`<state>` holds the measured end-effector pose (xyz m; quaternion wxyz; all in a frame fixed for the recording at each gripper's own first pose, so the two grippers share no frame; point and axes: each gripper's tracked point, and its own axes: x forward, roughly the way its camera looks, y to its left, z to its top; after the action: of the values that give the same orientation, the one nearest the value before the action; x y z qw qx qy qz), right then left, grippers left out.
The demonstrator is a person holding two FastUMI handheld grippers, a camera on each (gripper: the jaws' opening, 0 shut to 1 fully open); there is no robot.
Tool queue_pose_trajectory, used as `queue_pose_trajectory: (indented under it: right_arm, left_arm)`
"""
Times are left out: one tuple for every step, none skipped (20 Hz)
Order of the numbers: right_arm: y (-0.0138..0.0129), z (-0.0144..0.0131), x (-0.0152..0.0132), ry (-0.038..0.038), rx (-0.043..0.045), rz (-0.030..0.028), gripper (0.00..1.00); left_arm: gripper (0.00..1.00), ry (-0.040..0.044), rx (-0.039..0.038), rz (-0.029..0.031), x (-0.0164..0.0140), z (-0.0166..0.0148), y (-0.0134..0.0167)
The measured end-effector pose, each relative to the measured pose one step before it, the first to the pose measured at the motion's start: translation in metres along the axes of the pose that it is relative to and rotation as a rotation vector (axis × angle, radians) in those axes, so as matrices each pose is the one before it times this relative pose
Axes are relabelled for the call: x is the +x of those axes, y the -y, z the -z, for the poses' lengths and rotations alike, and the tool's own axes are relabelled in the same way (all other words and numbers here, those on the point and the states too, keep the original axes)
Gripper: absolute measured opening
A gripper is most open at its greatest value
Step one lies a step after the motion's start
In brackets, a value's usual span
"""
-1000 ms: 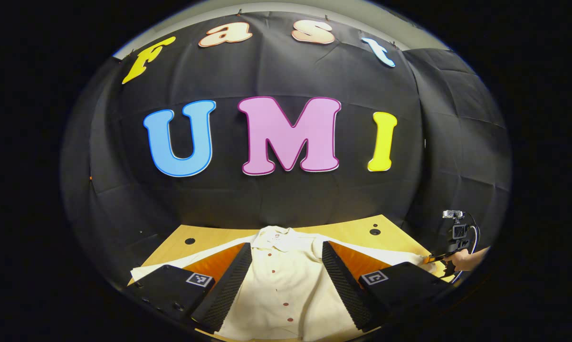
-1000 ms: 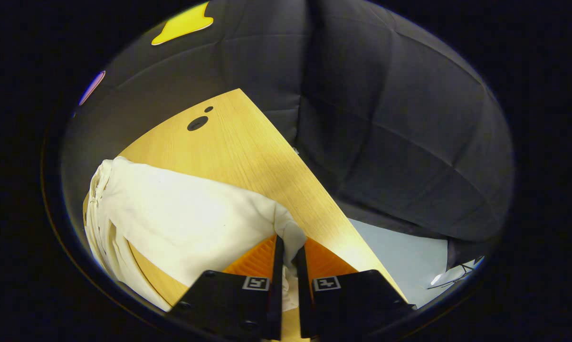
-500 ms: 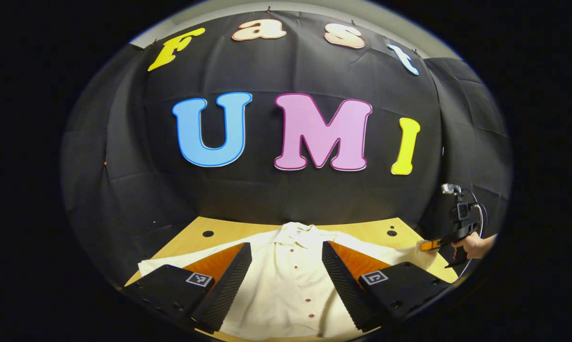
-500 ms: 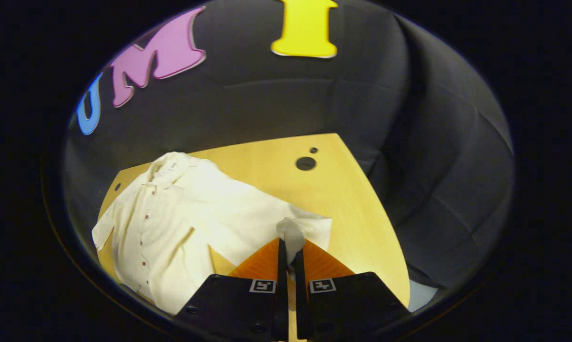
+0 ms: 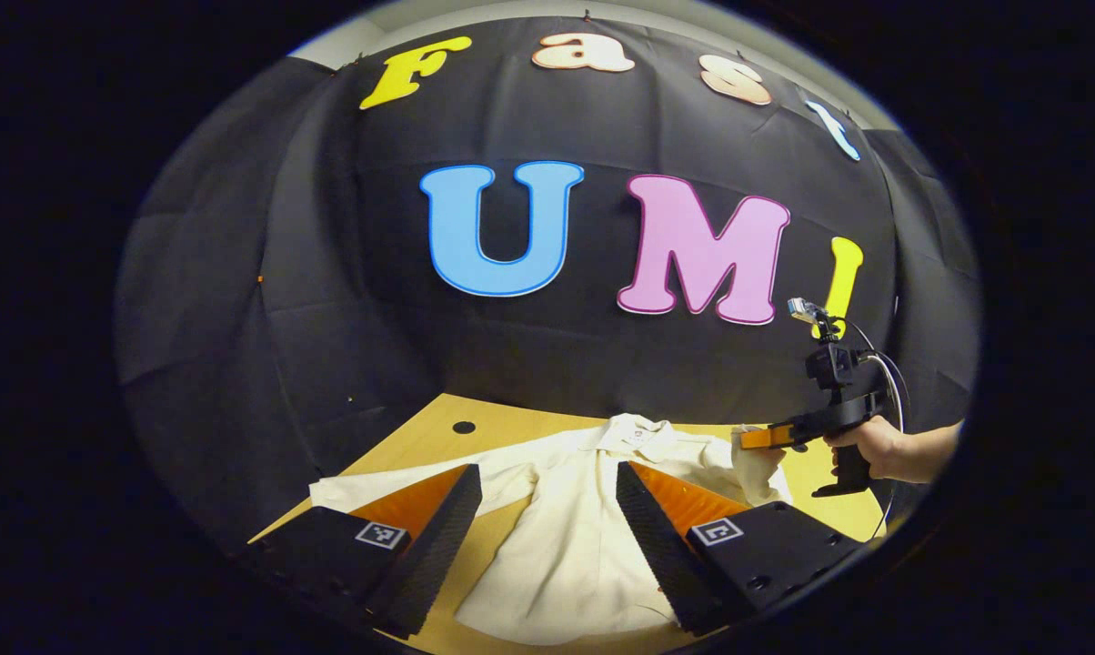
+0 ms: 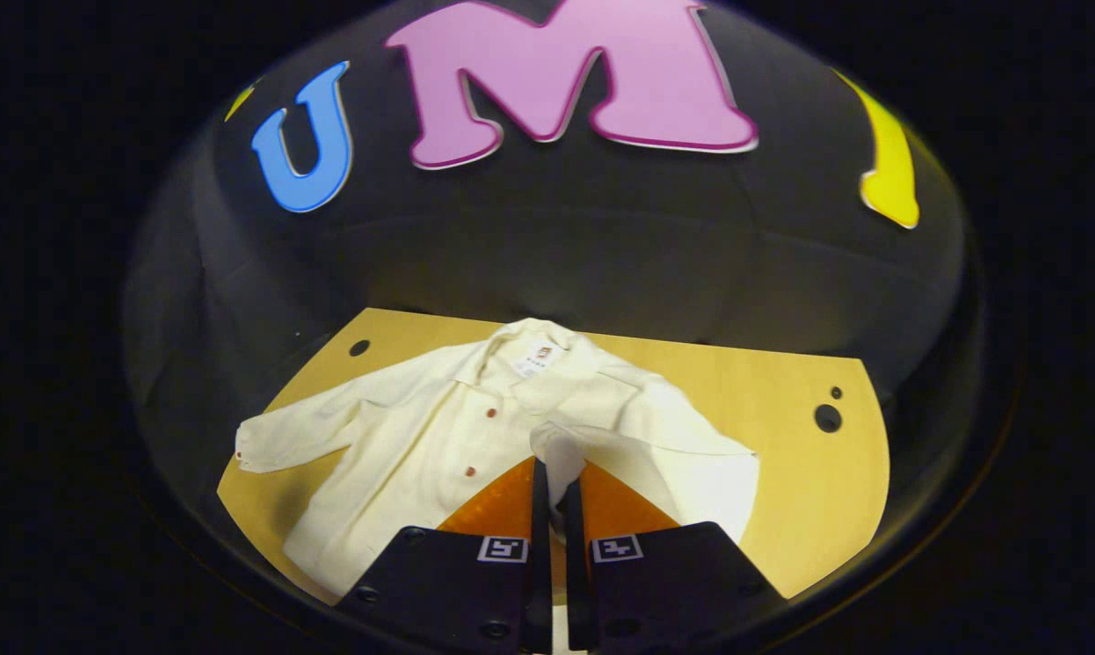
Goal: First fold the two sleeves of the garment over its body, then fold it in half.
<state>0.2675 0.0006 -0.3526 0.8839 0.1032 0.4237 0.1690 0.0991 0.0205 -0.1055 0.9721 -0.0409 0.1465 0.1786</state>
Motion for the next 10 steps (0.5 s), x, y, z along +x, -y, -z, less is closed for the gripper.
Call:
queue_pose_trajectory:
  right_arm:
    - [-0.02119, 0.00277, 0.01002, -0.01402, -0.0093, -0.02627, 0.11]
    - [-0.02071, 0.00543, 0.01265, -0.01641, -0.00254, -0.02176, 0.11]
    - [-0.01964, 0.00527, 0.0113, -0.01766, 0.00204, -0.02461, 0.11]
    - [-0.01589, 0.0023, 0.00886, -0.00954, 0.0005, -0.01928, 0.11]
    - [-0.01658, 0.00195, 0.00813, -0.00481, 0.004, -0.02703, 0.11]
    - [-0.01567, 0.00232, 0.01028, -0.00324, 0.00039, -0.0221, 0.11]
    - [-0.01181, 0.00088, 0.01217, 0.00439, 0.00327, -0.01394, 0.11]
    - [-0.01194, 0.00279, 0.01357, 0.00455, 0.01021, -0.01588, 0.11]
    - [-0.00875, -0.00133, 0.01207, 0.01052, 0.01525, -0.00767, 0.01]
    - [-0.00579, 0.00044, 0.01355, 0.01312, 0.02581, -0.01375, 0.13]
  left_arm:
    - [0.98, -0.00405, -0.00873, -0.02073, 0.00019, 0.00442, -0.01219]
    - [0.97, -0.00867, -0.00616, -0.02073, 0.00093, 0.00697, -0.01358]
    - [0.96, -0.01253, -0.00605, -0.01847, 0.00055, 0.00669, -0.0115]
    - [0.95, -0.00892, -0.00621, -0.01419, 0.00009, 0.00772, -0.0106]
    - [0.95, -0.01027, -0.00484, -0.013, 0.00172, 0.00706, -0.00987]
    - [0.94, -0.00913, -0.00602, -0.01329, 0.00222, 0.00767, -0.0108]
    - [0.94, -0.01038, -0.00674, -0.01041, 0.00293, 0.00594, -0.00845]
    - [0.94, -0.01057, -0.00692, -0.01107, 0.00357, 0.00709, -0.00872]
    - [0.95, -0.00706, -0.00729, -0.00696, 0.00378, 0.00593, -0.00865]
    - [0.95, -0.00264, -0.00732, -0.00289, 0.00372, 0.00575, -0.00663]
